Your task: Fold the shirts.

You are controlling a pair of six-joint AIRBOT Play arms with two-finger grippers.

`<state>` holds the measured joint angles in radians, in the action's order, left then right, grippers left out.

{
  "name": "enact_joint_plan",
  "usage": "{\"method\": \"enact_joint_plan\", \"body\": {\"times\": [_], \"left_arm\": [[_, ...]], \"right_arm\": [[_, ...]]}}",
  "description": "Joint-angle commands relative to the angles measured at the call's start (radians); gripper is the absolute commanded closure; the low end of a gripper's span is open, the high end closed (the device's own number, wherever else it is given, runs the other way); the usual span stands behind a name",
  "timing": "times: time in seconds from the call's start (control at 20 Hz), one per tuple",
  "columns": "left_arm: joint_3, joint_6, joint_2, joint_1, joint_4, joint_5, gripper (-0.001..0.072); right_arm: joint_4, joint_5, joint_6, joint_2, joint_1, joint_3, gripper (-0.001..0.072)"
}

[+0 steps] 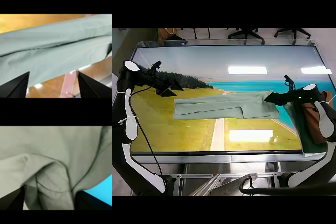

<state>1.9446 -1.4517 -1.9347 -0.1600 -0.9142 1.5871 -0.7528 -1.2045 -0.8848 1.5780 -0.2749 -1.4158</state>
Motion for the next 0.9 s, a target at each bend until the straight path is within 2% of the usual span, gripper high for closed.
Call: {"method": "enact_joint_plan", "body": {"times": [0.0, 0.05, 0.1, 0.15, 0.2, 0.35, 0.45, 0.5, 0.65, 0.85], "left_arm": [[0.06, -0.001, 0.0, 0.031, 0.051, 0.01, 0.0056], [0.068, -0.001, 0.0, 0.05, 0.051, 0.01, 0.0056], [0.069, -0.001, 0.0, 0.07, 0.052, 0.006, 0.0056], [0.069, 0.0, 0.0, 0.09, 0.05, 0.003, 0.0056], [0.067, 0.0, -0.001, 0.113, 0.05, -0.003, 0.0057], [0.067, 0.0, -0.001, 0.195, 0.05, -0.024, 0.0068], [0.067, 0.021, -0.001, 0.27, 0.048, -0.052, 0.0633], [0.067, 0.03, -0.002, 0.312, 0.039, -0.089, 0.0691], [0.067, 0.026, -0.036, 0.452, -0.035, -0.208, 0.0692], [0.067, 0.0, -0.171, 0.639, -0.038, -0.327, 0.0692]], "right_arm": [[0.003, -0.027, 0.003, 0.028, 0.02, 0.002, 0.0255], [0.011, -0.028, 0.01, 0.028, 0.024, 0.002, 0.0343], [0.027, -0.039, 0.026, 0.028, 0.025, 0.002, 0.052], [0.055, -0.059, 0.047, 0.028, 0.025, 0.002, 0.0653], [0.082, -0.072, 0.052, 0.028, 0.025, 0.002, 0.0691], [0.095, -0.089, 0.051, 0.009, 0.024, -0.002, 0.0691], [0.095, -0.103, 0.047, -0.028, 0.023, -0.002, 0.0692], [0.095, -0.108, 0.046, -0.052, 0.022, -0.002, 0.0692], [0.092, -0.116, 0.016, -0.153, 0.022, -0.002, 0.0692], [0.087, -0.176, -0.026, -0.302, 0.022, -0.03, 0.0692]]}}
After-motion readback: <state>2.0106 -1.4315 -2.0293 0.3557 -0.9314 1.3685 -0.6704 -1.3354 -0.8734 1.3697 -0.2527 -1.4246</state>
